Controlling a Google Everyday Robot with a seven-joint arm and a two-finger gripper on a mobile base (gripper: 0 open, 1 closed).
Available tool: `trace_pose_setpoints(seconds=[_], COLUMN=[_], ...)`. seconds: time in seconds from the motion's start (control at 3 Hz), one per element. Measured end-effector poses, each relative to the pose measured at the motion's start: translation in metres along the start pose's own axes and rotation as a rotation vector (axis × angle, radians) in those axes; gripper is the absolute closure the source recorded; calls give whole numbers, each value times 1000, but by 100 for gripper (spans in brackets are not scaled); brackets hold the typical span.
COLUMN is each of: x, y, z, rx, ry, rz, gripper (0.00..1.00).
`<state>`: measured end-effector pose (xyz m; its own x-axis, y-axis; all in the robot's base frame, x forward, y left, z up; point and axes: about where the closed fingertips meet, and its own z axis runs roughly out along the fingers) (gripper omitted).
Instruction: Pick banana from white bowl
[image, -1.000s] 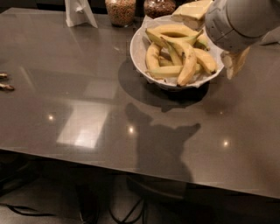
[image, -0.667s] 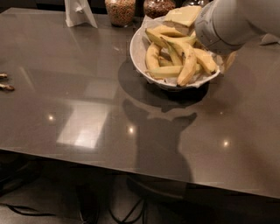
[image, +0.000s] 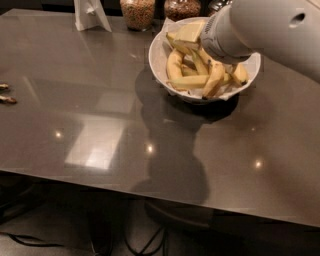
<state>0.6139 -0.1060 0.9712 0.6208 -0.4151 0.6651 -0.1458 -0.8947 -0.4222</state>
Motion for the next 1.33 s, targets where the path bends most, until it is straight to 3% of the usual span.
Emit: trace_pose_setpoints(seconds=[0.33,1.0,1.33], x=[-1,18,41], y=[4,30,40], z=[17,37,32], rx=[-31,-136,-178], ry=[7,51,99], rz=[-61,-153,-174], gripper=[43,44,36])
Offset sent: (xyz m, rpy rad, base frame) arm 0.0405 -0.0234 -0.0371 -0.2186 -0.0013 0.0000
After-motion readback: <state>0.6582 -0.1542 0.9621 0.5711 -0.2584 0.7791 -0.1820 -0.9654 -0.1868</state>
